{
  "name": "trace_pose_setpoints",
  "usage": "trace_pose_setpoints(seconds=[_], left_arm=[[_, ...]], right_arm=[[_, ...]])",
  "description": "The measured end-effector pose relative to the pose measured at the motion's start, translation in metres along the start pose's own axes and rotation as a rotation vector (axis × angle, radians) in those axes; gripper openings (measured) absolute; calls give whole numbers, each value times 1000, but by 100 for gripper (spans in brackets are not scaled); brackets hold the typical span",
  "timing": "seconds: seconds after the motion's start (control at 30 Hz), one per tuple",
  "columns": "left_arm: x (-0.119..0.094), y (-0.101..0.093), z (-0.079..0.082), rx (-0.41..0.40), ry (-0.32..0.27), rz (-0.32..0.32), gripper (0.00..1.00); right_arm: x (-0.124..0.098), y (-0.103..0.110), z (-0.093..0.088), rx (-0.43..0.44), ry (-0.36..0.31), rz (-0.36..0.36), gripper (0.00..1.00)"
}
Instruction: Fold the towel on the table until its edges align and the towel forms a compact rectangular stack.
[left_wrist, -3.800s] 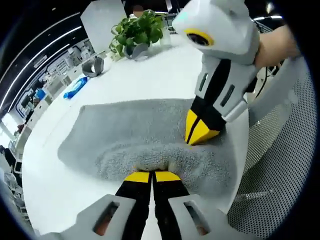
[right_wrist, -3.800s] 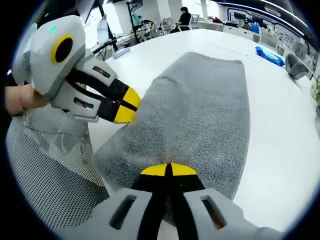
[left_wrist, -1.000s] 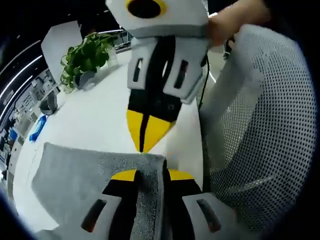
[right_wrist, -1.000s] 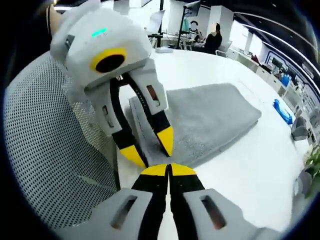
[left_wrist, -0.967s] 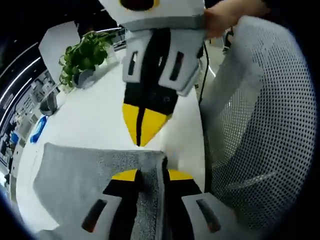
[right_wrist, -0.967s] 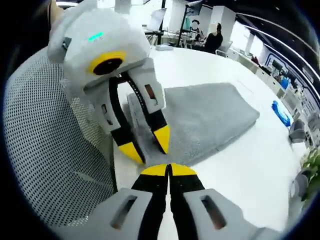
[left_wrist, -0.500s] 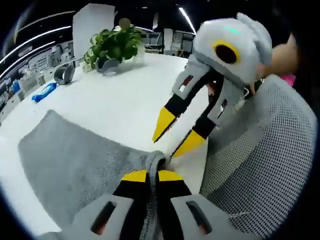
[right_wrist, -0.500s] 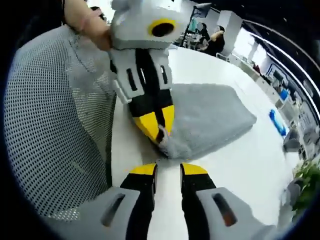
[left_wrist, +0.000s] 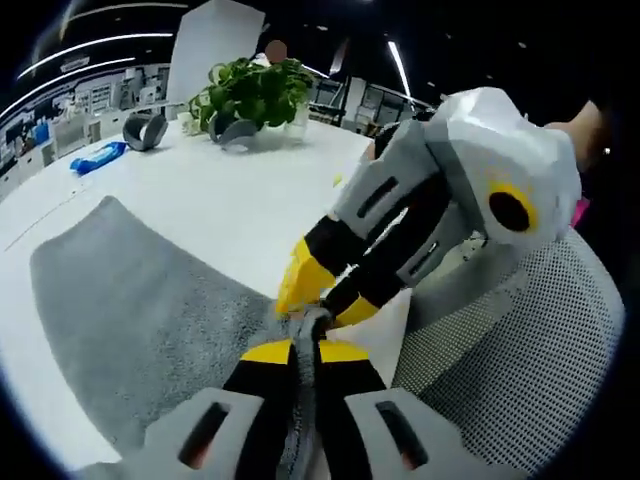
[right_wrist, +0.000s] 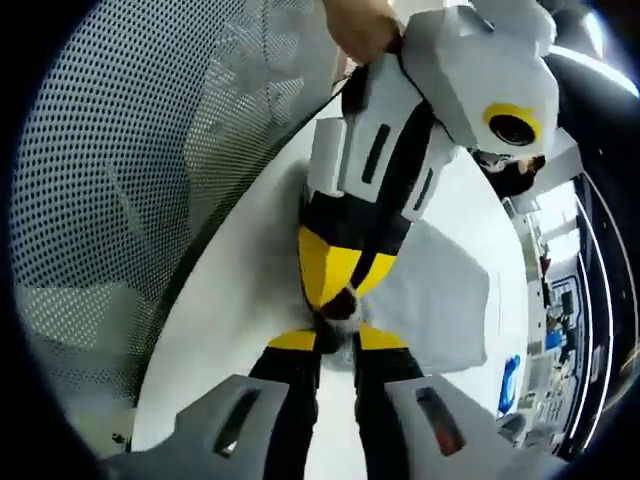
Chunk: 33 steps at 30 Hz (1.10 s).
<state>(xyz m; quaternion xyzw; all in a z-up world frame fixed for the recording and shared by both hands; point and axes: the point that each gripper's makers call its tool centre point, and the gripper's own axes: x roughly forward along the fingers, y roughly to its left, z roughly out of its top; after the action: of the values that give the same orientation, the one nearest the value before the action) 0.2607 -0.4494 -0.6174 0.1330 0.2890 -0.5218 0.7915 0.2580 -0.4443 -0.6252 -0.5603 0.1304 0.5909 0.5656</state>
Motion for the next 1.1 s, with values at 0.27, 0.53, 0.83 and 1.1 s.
trace_pose_setpoints(seconds=[0.27, 0.53, 0.83, 1.1], left_arm=[[-18, 7, 27, 86, -105, 67, 53], [-18, 20, -20, 254, 156, 133, 16], [-51, 61, -37, -4, 138, 204, 15], [-58, 73, -44, -84, 111, 226, 15]], right_arm=[[-12, -22, 2, 428, -116, 34, 3], [-15, -39, -1, 711, -201, 73, 3], [-12, -48, -43, 1337, -355, 58, 2], [-4, -46, -70, 1721, -430, 28, 2]])
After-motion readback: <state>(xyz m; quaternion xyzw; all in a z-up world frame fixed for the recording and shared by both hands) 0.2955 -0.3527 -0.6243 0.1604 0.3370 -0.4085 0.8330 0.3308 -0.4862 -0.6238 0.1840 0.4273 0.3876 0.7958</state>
